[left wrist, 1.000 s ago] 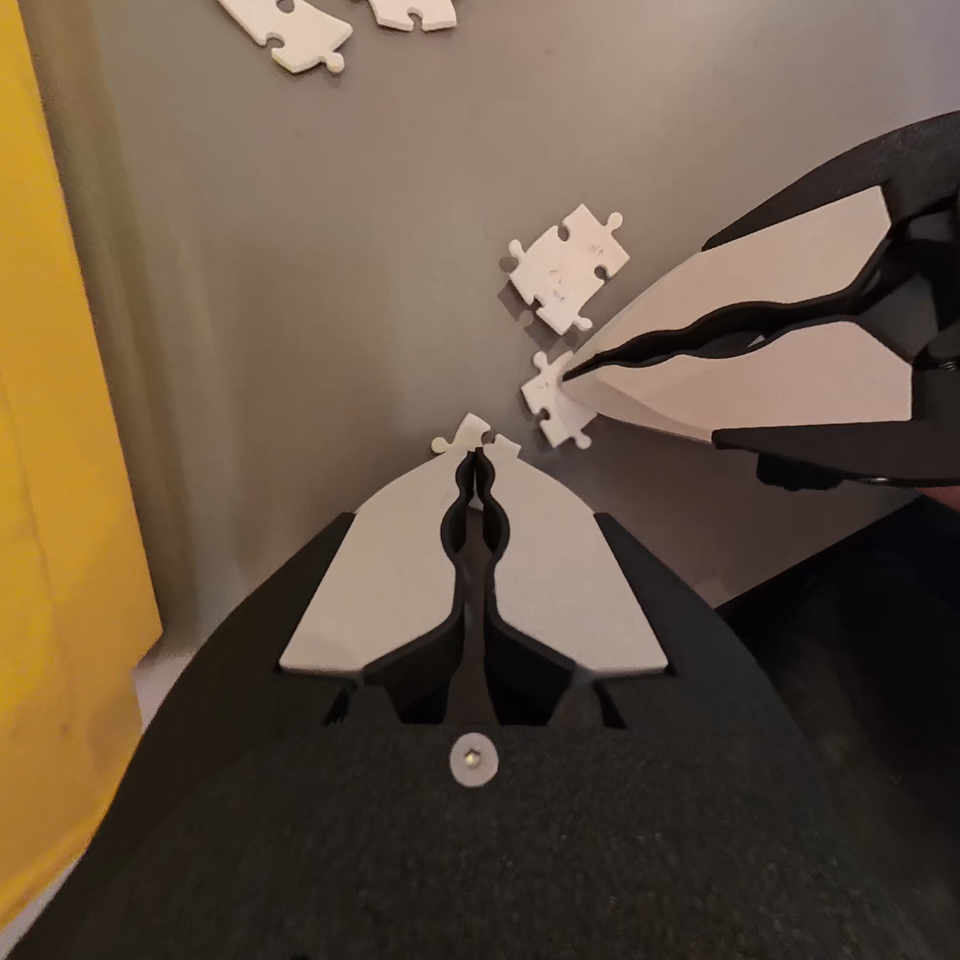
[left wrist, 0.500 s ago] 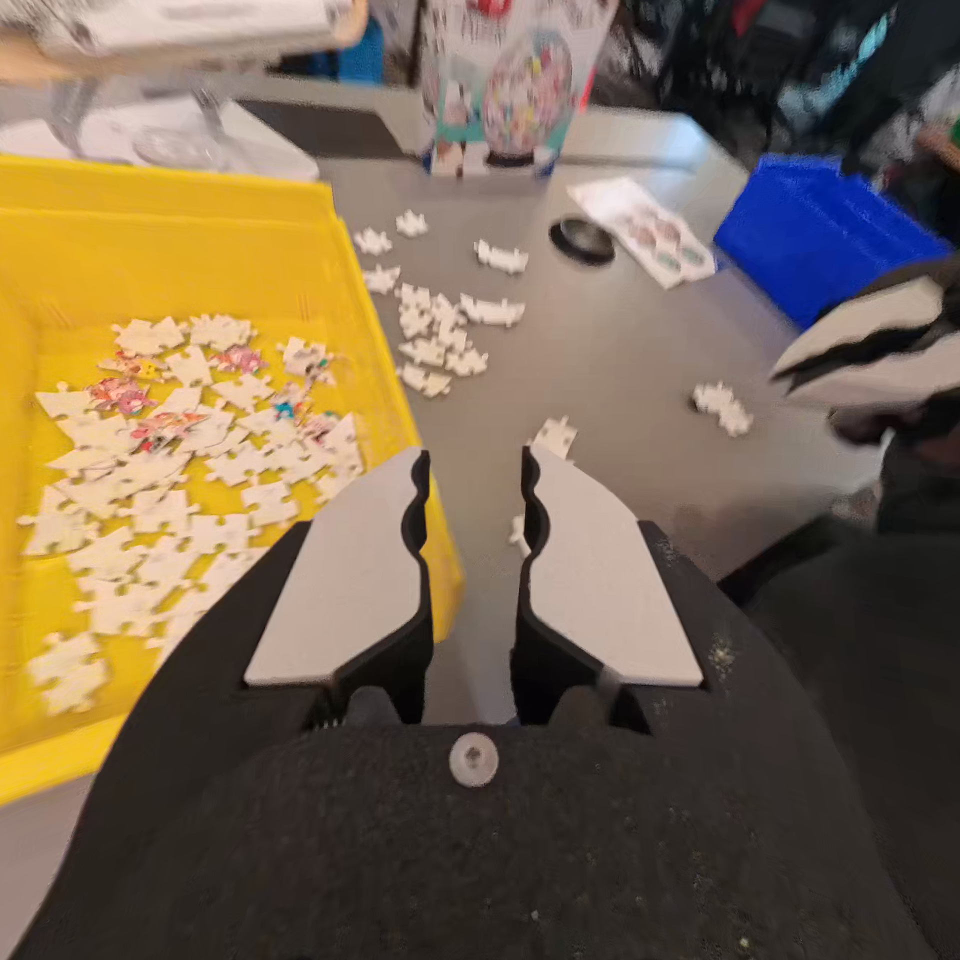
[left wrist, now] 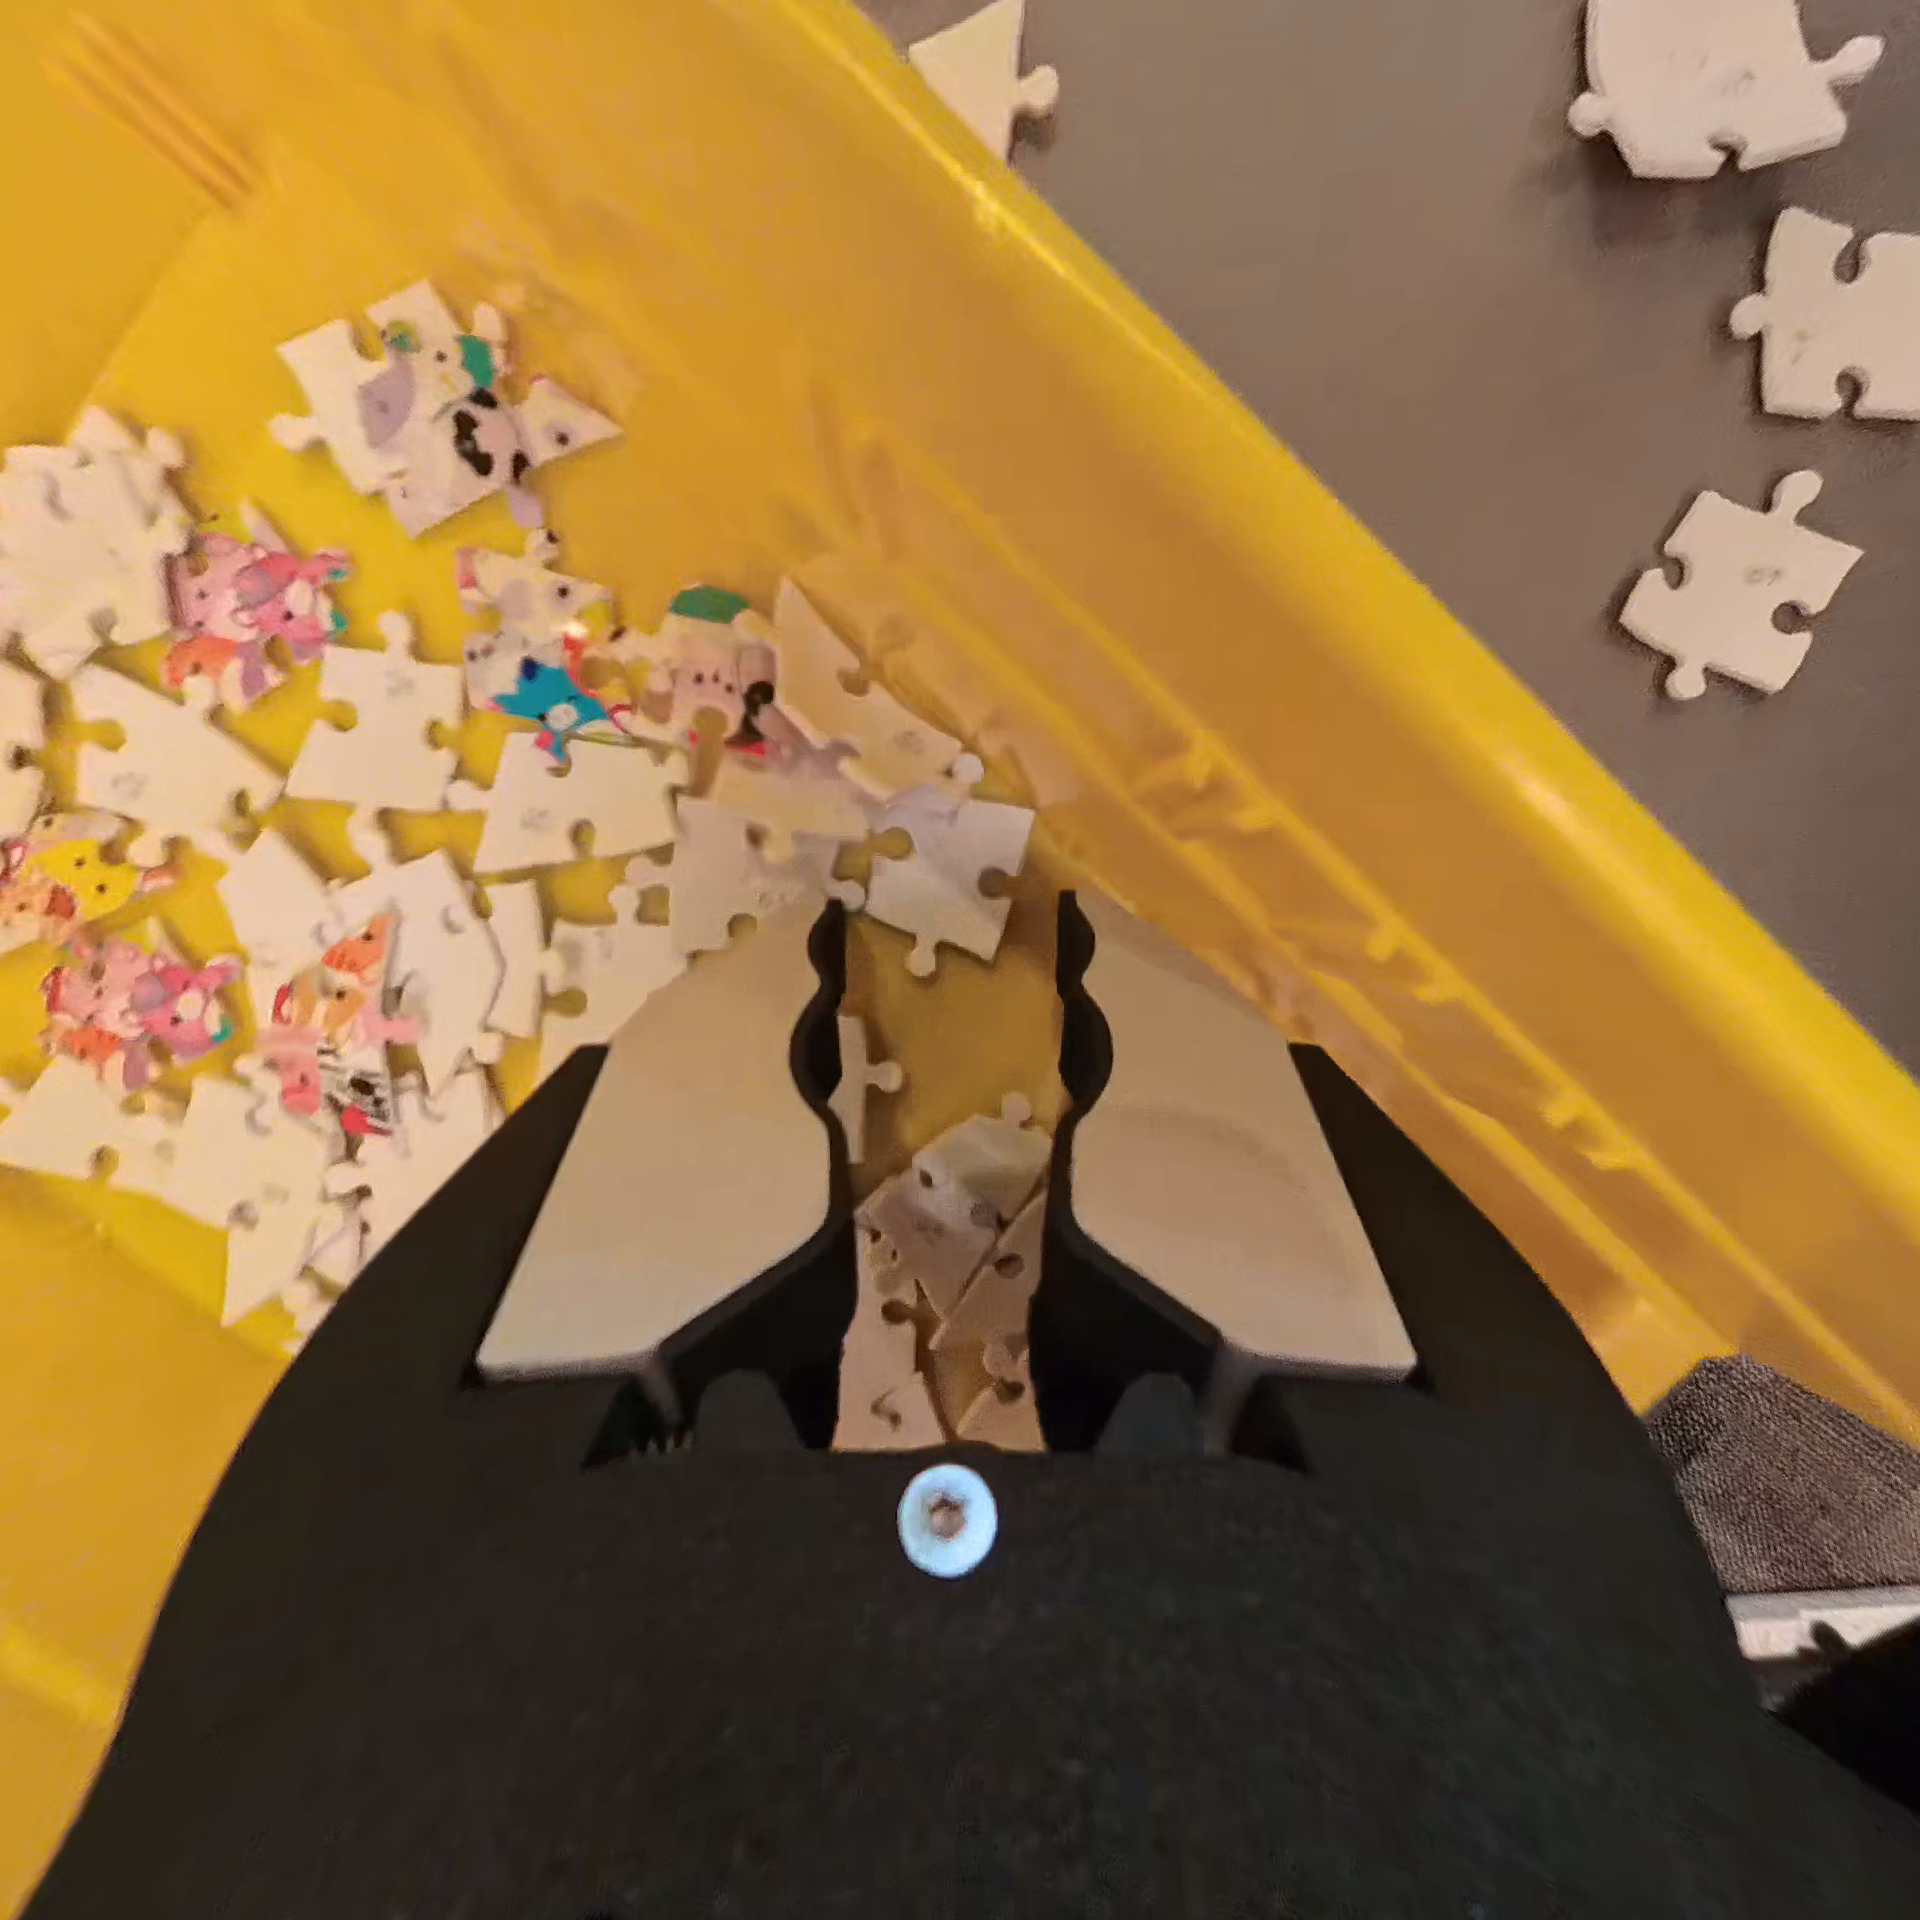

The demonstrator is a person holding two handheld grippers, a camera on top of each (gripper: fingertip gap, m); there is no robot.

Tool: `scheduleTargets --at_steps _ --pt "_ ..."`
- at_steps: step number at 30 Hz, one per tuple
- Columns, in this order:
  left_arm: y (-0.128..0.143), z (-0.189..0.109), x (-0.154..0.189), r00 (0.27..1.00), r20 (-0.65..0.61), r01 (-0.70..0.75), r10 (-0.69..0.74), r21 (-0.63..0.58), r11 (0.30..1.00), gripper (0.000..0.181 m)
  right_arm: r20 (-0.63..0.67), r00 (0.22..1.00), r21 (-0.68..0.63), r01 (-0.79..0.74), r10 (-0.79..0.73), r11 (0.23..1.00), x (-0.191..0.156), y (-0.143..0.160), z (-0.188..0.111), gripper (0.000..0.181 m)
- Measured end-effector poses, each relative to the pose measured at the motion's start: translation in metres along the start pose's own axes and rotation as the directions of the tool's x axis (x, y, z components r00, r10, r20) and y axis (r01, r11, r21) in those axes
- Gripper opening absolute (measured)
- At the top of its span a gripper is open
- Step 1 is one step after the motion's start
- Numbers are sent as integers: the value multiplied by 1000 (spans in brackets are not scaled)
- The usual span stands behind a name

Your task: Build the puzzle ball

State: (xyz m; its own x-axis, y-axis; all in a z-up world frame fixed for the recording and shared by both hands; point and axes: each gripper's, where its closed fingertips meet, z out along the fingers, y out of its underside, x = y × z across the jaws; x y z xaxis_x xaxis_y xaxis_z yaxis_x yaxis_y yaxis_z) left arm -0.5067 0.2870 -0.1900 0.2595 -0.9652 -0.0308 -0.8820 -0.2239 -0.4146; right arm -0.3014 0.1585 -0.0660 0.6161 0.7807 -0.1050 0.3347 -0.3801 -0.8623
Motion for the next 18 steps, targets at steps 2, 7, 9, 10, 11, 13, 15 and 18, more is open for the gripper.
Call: scheduleTargets --at_steps 2,7,9,10,11,13,15,18 --pt "-1 2 -3 1000 -2 1 -1 -1 1000 31 8 1000 -12 -13 13 1000 0 1 4 12" --pt "0 1 -3 1000 7 -16 16 -8 1000 26 12 1000 -30 -7 7 1000 0 1 10 11" --pt "1 0 -3 1000 16 -10 11 -8 1000 26 18 1000 -36 -9 10 999 -2 2 13 11" --pt "2 -1 -4 1000 27 -5 5 -7 1000 26 18 1000 -39 -10 10 999 -2 3 14 11" --pt "4 -2 -5 999 39 2 -2 -7 1000 26 22 1000 -42 -10 11 999 -4 4 14 11" --pt "8 -6 -7 998 54 23 -23 -4 1000 26 29 1000 -44 -7 9 999 -7 4 14 10" --pt "10 -16 -8 996 83 42 -42 7 999 26 29 1000 -36 6 -5 999 -10 2 11 10" --pt "9 -39 -9 988 140 64 -70 42 997 26 -2 1000 -37 24 -24 999 -7 2 1 9"
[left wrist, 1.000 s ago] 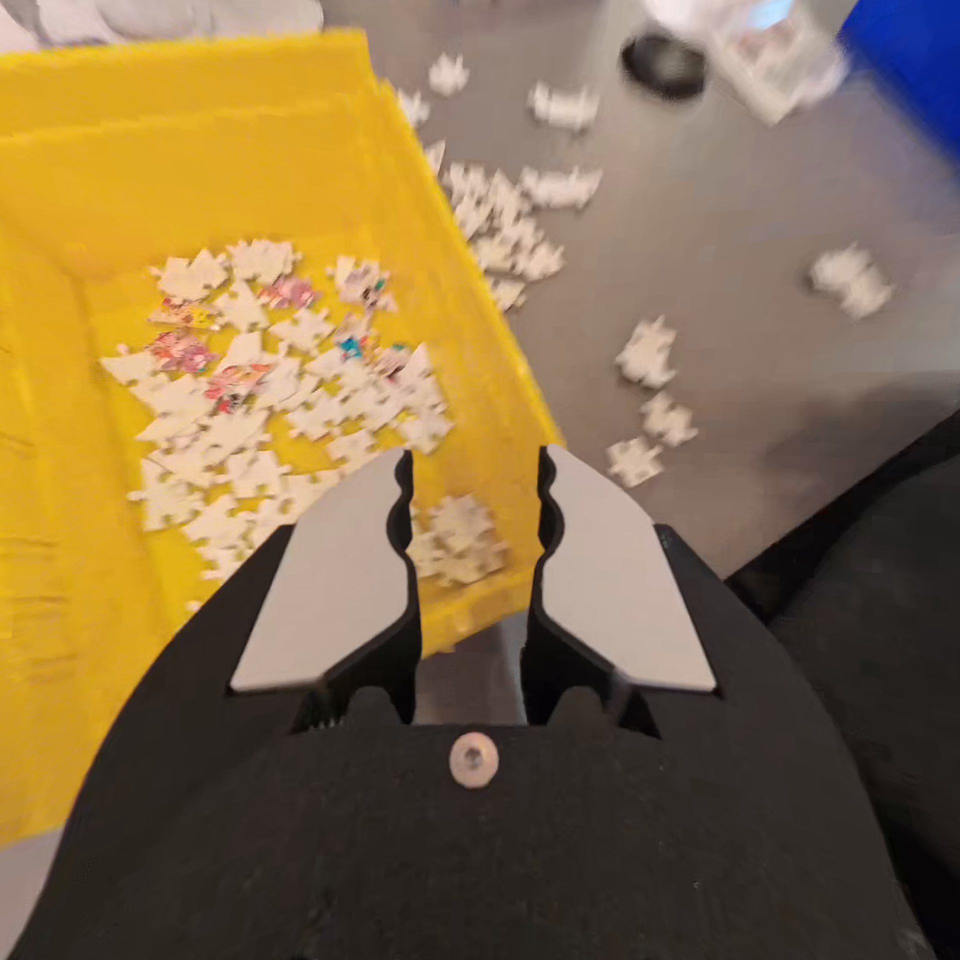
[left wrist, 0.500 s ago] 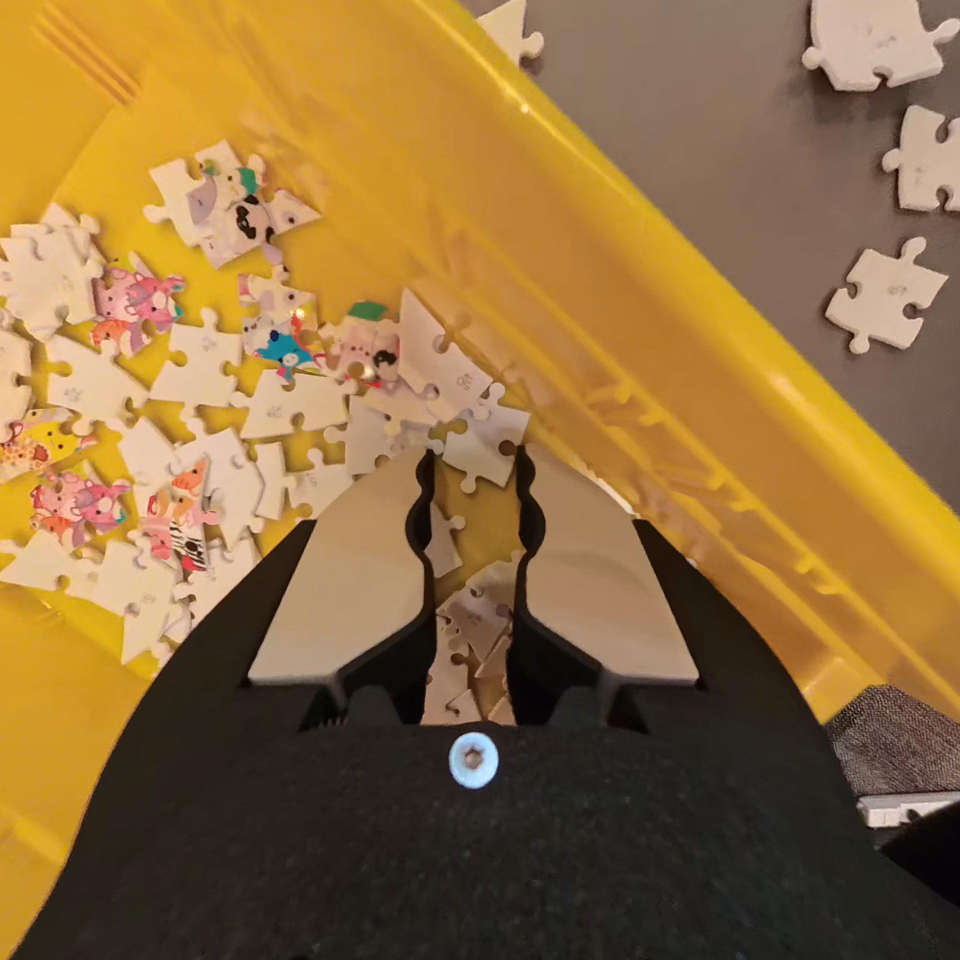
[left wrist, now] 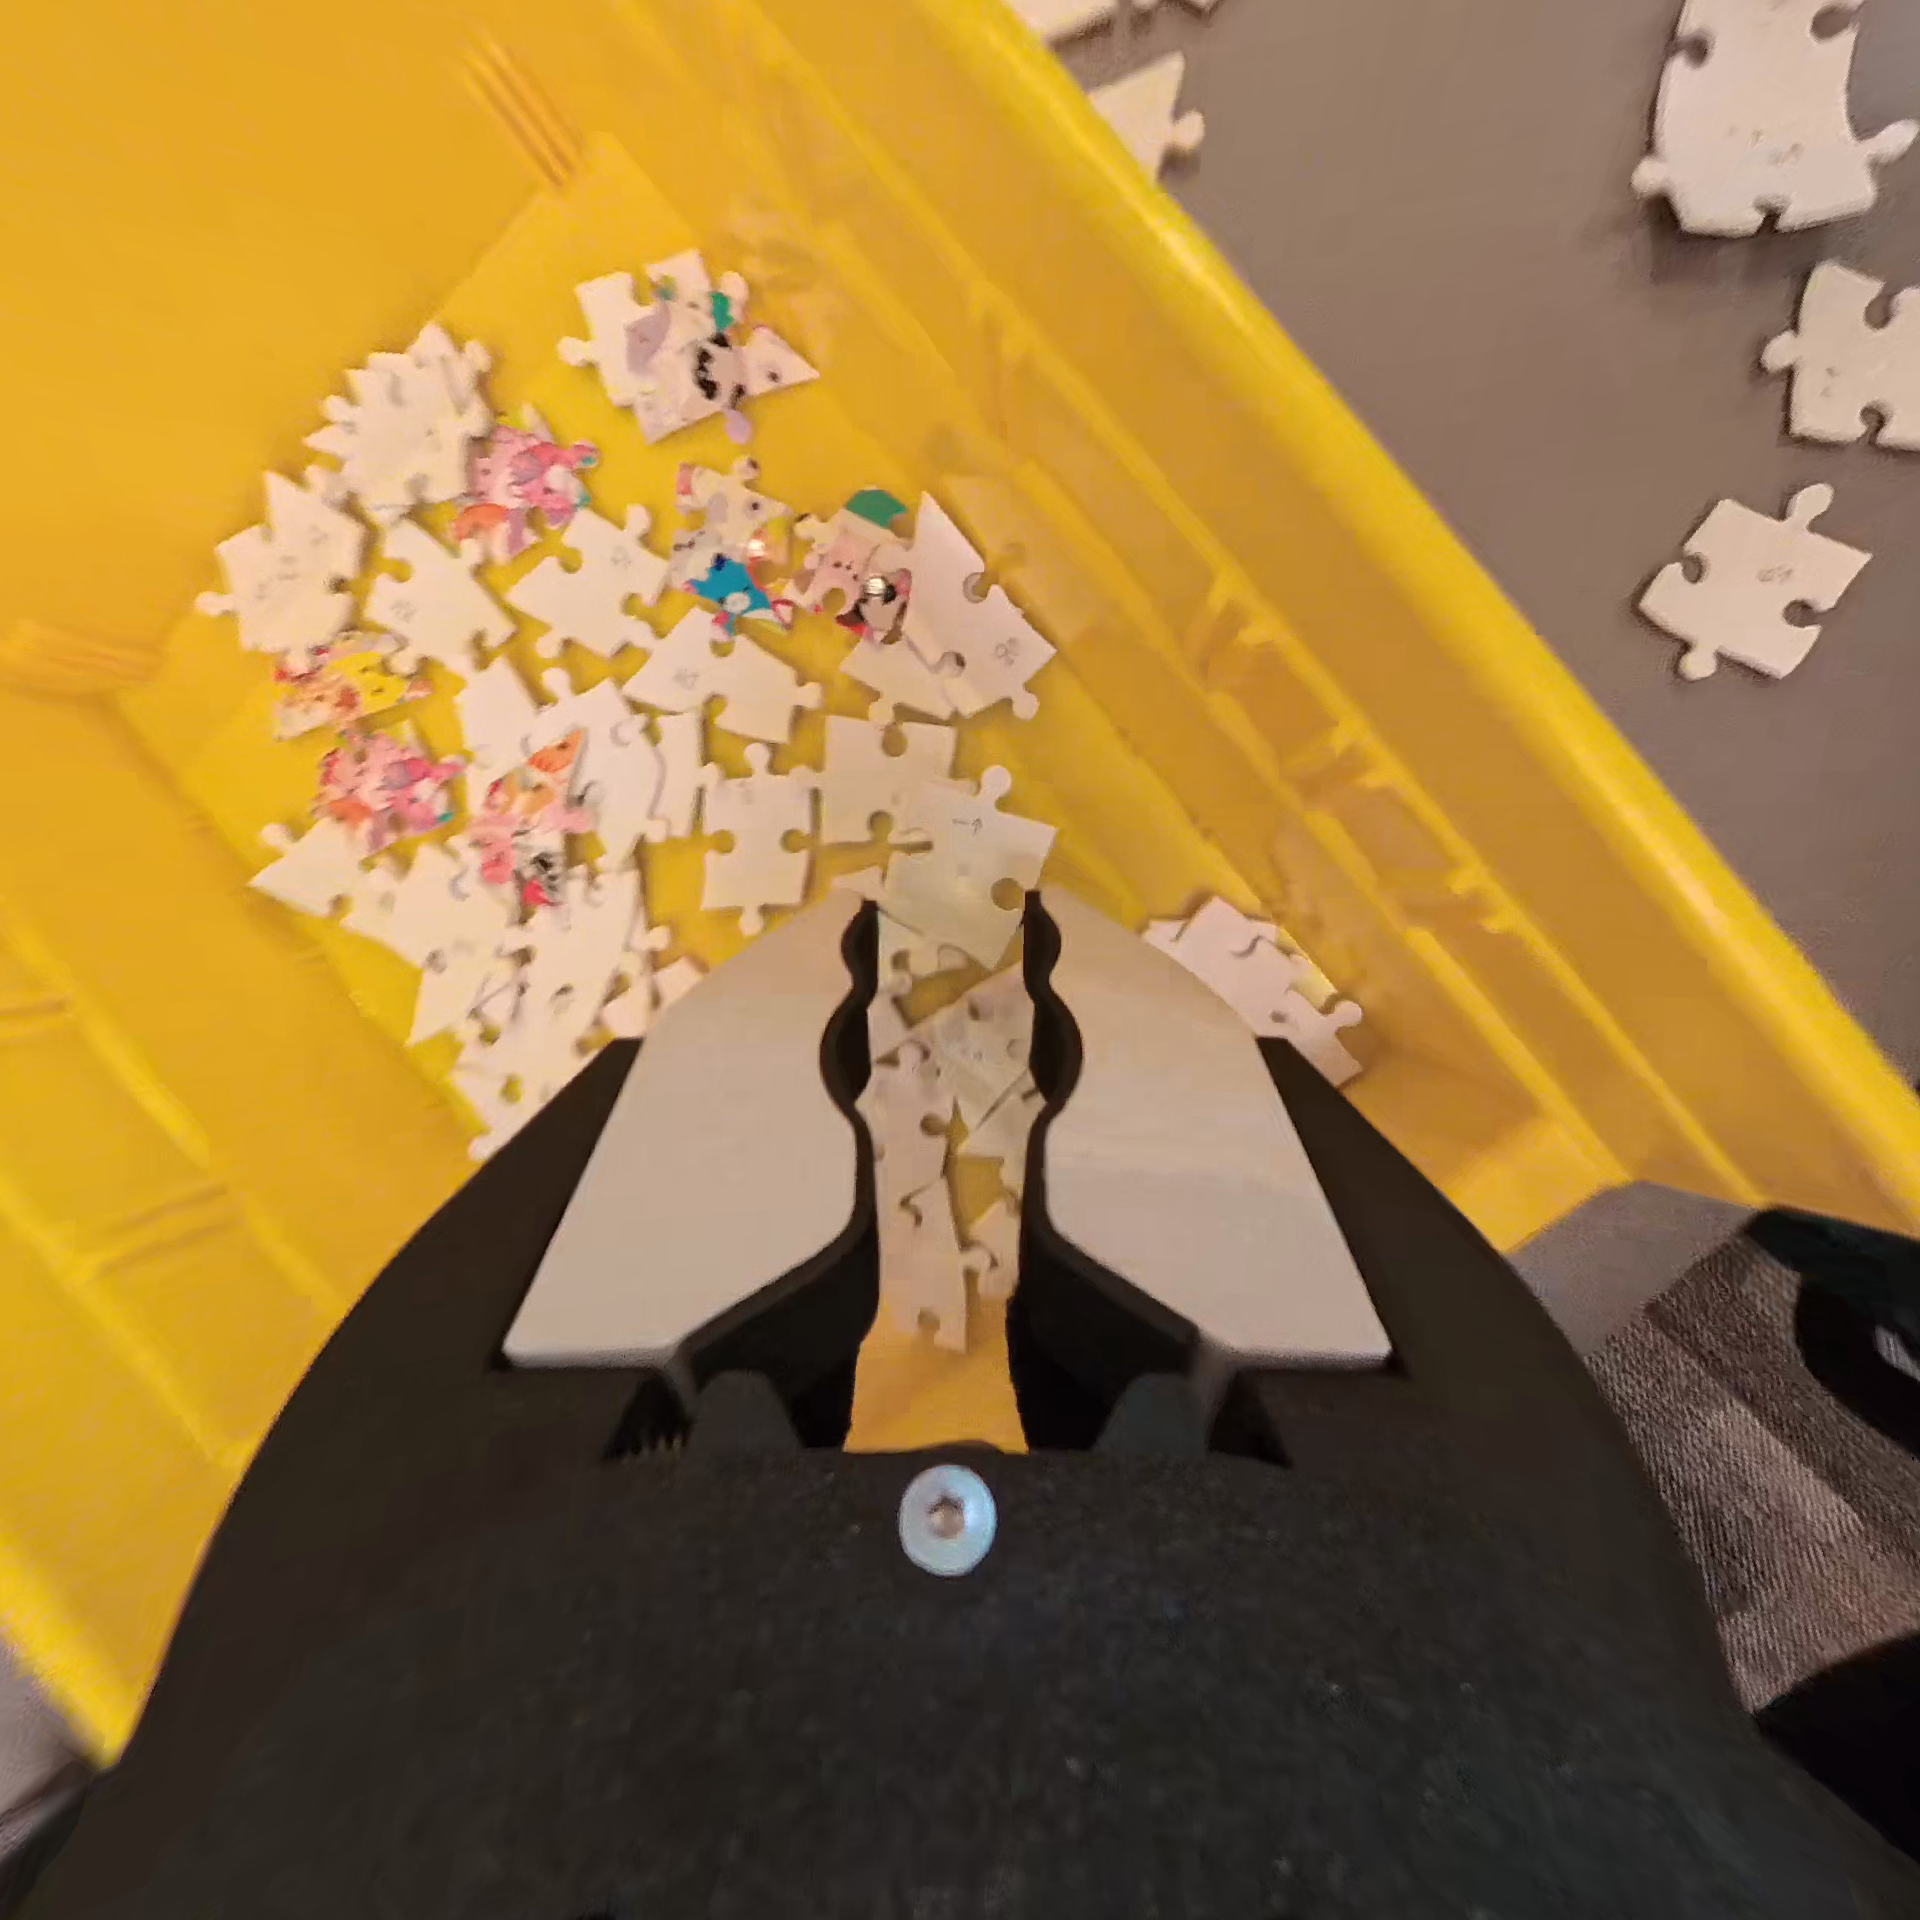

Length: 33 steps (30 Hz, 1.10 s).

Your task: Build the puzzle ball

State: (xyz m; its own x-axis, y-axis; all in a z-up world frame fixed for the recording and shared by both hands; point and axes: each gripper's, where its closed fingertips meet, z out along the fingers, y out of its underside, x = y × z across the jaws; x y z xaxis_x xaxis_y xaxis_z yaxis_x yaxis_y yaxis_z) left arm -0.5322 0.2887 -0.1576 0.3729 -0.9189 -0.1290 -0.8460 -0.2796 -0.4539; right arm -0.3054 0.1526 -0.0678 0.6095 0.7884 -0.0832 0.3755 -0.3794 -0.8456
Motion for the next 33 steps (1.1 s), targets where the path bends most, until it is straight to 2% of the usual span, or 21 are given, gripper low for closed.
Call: scheduleTargets --at_steps 3,6,10,13,16,18,21,24,27,29,33 --pt "-10 -33 -3 996 82 19 -24 60 998 26 -69 998 0 1 -1 1000 15 5 -19 8" --pt "-36 -73 8 987 156 15 -39 155 988 26 -179 984 -31 -18 12 999 43 22 -50 8" --pt "-92 -117 51 984 175 -43 -16 328 944 26 -346 938 -132 -32 -16 991 80 62 -103 9" --pt "-145 -123 104 998 63 -44 18 443 895 26 -405 914 -118 -55 3 991 91 88 -134 9" --pt "-194 -95 162 992 -66 -66 110 472 879 26 -375 923 -46 -109 84 993 88 105 -142 9" --pt "-215 -59 187 981 -74 -132 178 412 902 26 -345 934 -15 -107 95 994 83 115 -139 9" --pt "-239 1 206 955 -33 -265 294 344 901 26 -305 945 -25 -133 119 991 77 137 -127 10" --pt "-250 56 219 925 -83 -334 370 283 899 26 -263 953 -16 -160 151 987 73 149 -114 12" --pt "-251 93 221 909 -136 -357 394 237 904 26 -193 961 -32 -209 199 977 69 157 -99 13" --pt "-251 104 218 908 -150 -356 391 217 909 26 -146 969 -57 -210 200 976 63 156 -89 9" --pt "-247 115 215 896 -176 -373 407 198 907 26 -163 967 -108 -212 193 971 68 158 -71 6"
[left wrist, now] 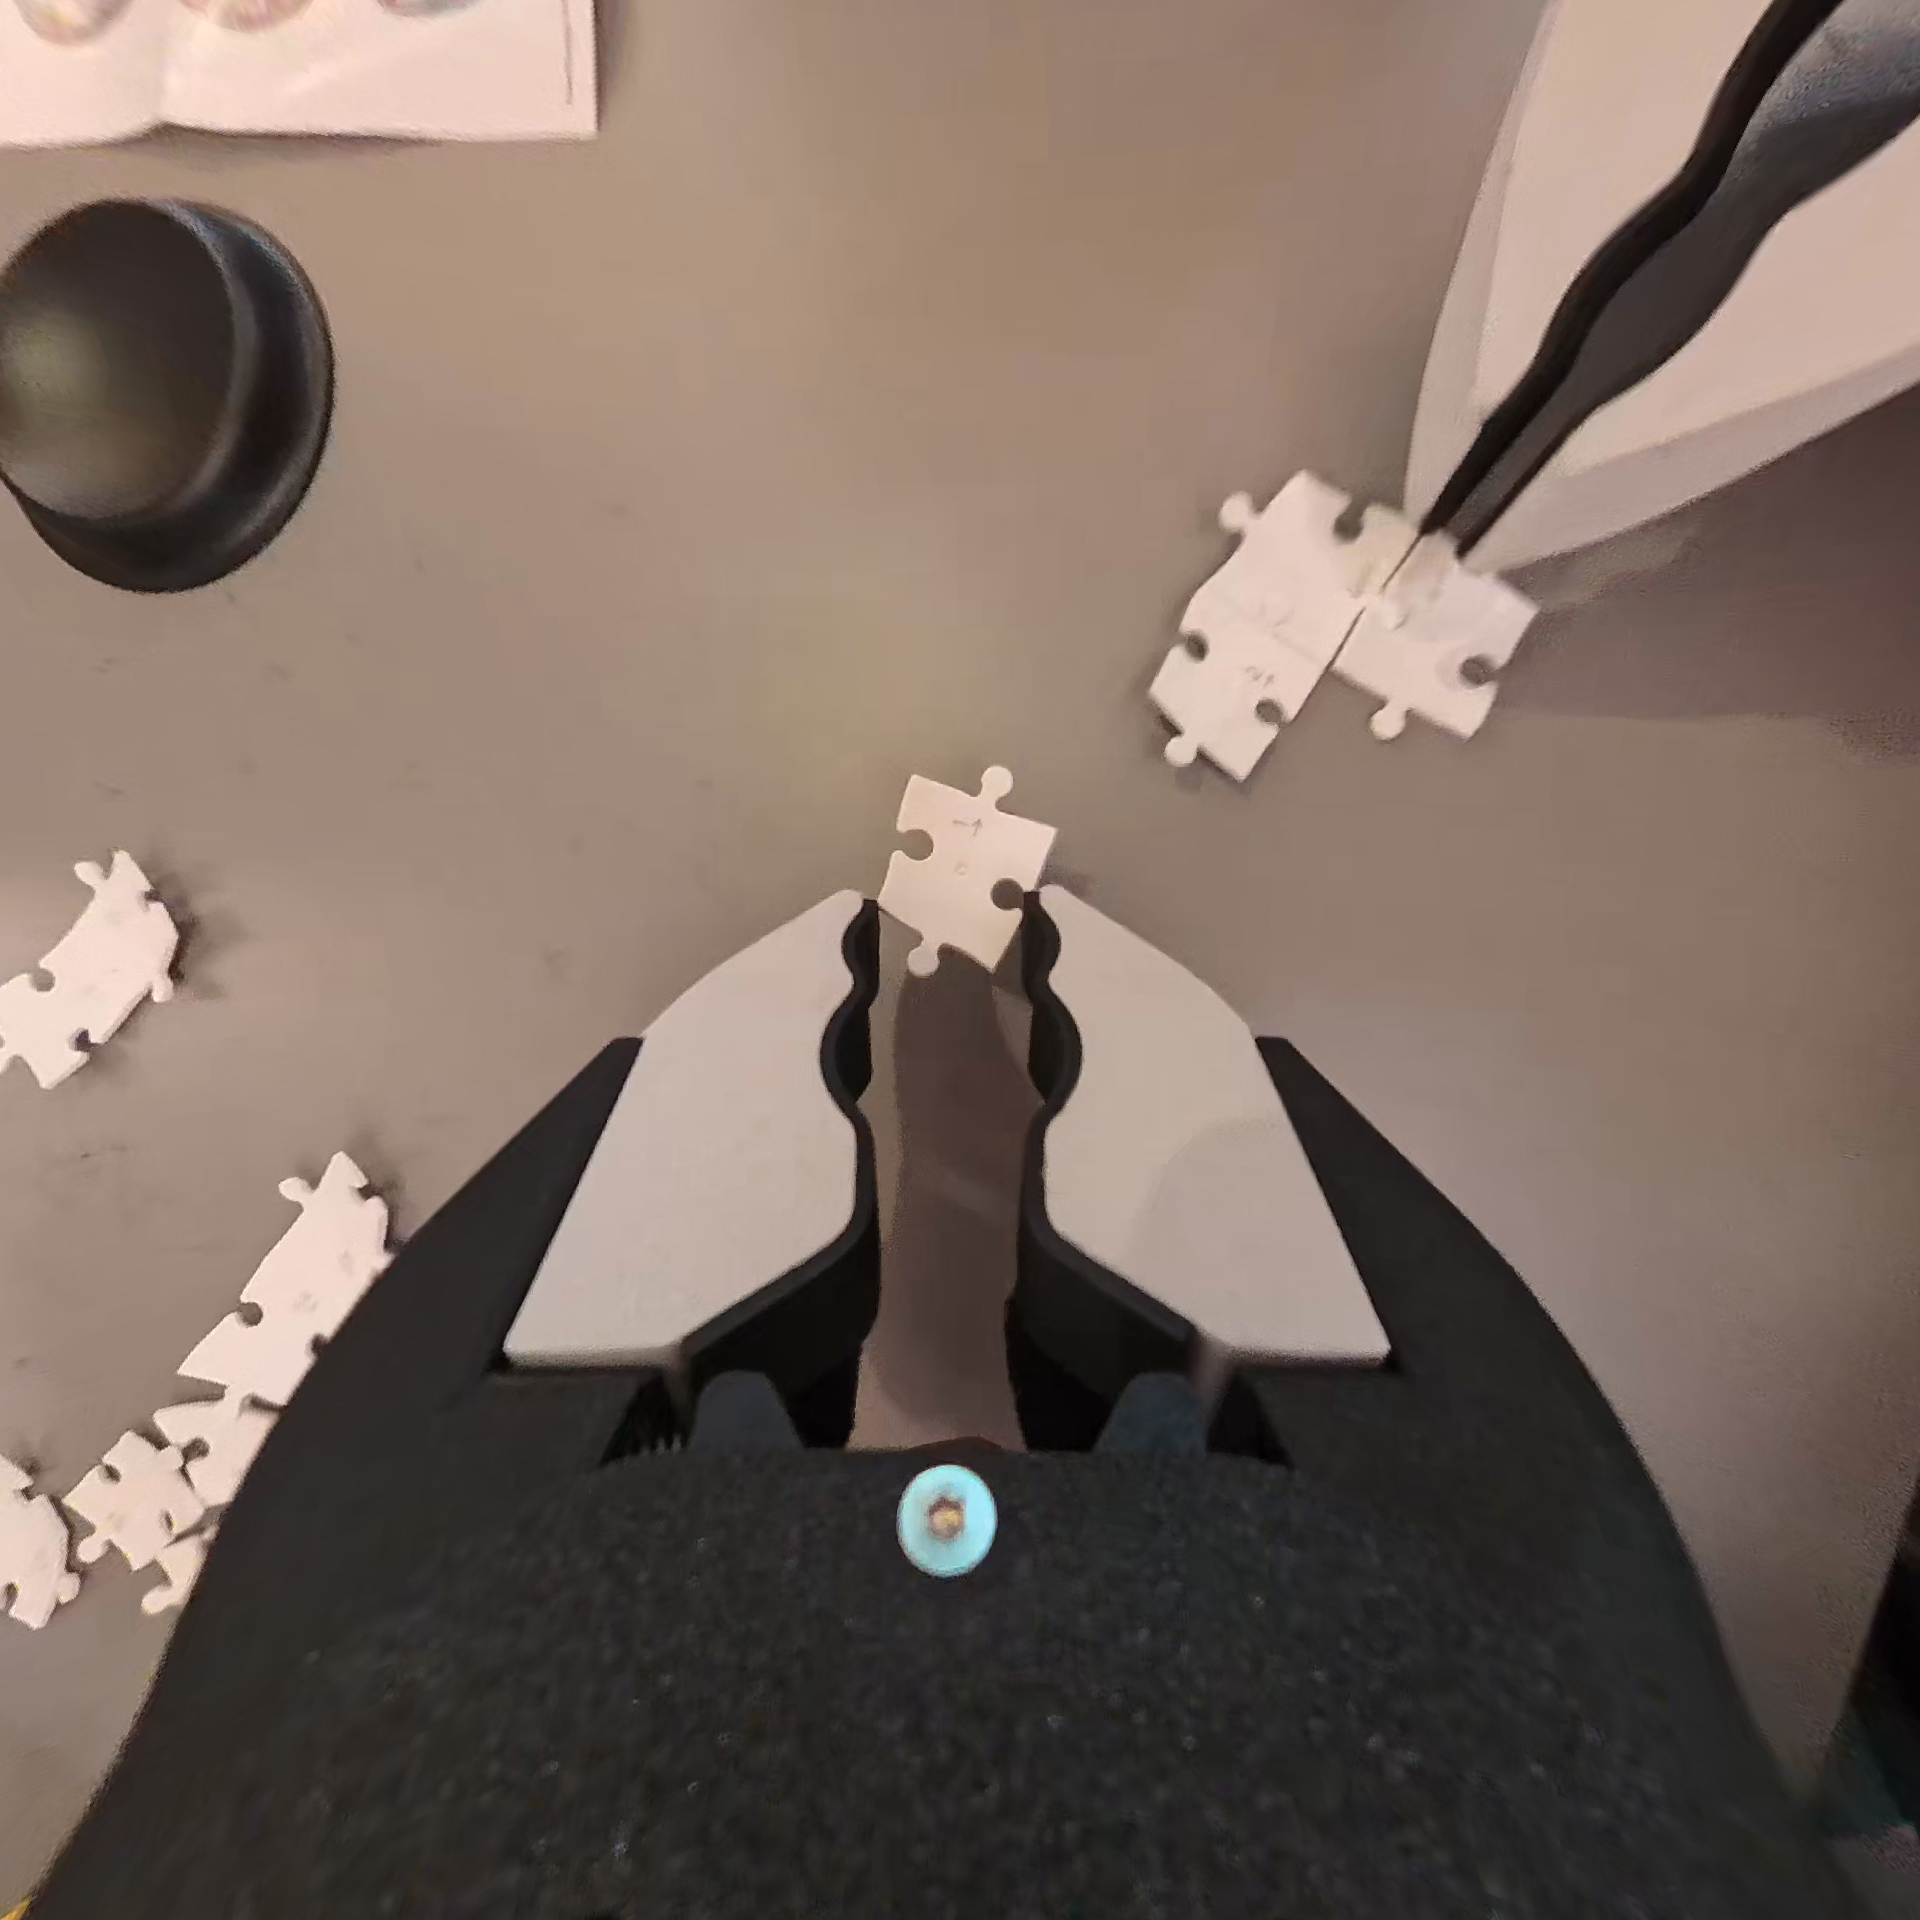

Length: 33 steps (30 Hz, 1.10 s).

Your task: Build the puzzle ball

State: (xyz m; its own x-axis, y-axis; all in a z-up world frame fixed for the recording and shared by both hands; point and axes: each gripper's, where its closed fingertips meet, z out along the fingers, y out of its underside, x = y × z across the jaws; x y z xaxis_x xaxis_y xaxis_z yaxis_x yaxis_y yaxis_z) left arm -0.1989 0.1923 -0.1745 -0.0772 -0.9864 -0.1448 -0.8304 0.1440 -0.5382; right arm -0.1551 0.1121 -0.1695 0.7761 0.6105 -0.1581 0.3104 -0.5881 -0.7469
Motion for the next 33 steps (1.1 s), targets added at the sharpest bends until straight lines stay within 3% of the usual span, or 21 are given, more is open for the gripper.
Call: scheduleTargets --at_steps 4,12,18,23,33 --pt "12 11 -1 1000 -4 -3 2 -52 999 26 -12 999 -42 -31 30 999 11 0 10 4" --pt "8 18 3 999 -26 33 -33 -10 999 26 -38 999 8 15 -14 1000 17 -11 7 6" --pt "12 14 5 996 -18 89 -89 -13 996 30 -75 993 -35 85 -87 996 25 -4 3 7" --pt "16 8 5 995 9 94 -94 -4 996 31 -12 1000 -9 13 -13 1000 26 -4 -2 12" --pt "17 12 2 991 -9 133 -133 2 991 31 -57 998 -62 15 -18 998 26 7 5 13"
